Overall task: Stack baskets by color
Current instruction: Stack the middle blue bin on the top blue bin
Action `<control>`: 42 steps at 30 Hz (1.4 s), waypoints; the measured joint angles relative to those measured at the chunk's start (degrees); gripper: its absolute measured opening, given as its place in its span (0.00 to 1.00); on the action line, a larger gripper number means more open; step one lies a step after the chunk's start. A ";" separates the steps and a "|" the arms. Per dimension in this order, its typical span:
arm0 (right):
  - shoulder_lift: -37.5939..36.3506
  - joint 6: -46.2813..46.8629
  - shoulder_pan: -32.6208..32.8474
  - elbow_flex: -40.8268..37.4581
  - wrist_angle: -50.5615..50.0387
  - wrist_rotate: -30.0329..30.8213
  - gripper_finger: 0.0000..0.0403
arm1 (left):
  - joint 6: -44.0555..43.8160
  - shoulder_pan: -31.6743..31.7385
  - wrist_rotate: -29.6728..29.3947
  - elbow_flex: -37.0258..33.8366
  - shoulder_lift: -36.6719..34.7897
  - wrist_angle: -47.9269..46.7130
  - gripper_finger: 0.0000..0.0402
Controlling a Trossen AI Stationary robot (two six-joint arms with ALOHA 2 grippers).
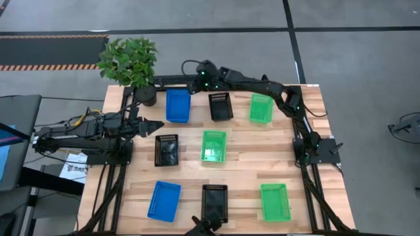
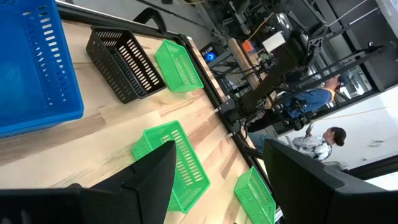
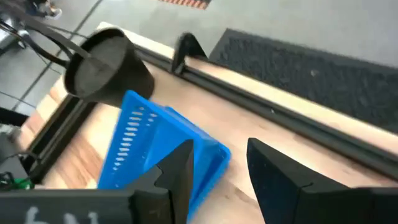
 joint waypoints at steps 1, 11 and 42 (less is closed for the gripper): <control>0.00 0.70 -0.12 -0.01 -0.56 -0.63 0.42 | -0.02 -0.02 -0.02 0.00 0.00 0.00 0.57; 0.02 0.77 5.24 -0.04 -3.02 3.63 0.43 | -0.85 -0.02 -2.06 0.00 0.14 -0.42 0.57; -13.06 -5.66 6.86 -0.27 -23.49 8.83 0.35 | 1.72 20.29 -8.57 7.17 30.26 -12.46 0.36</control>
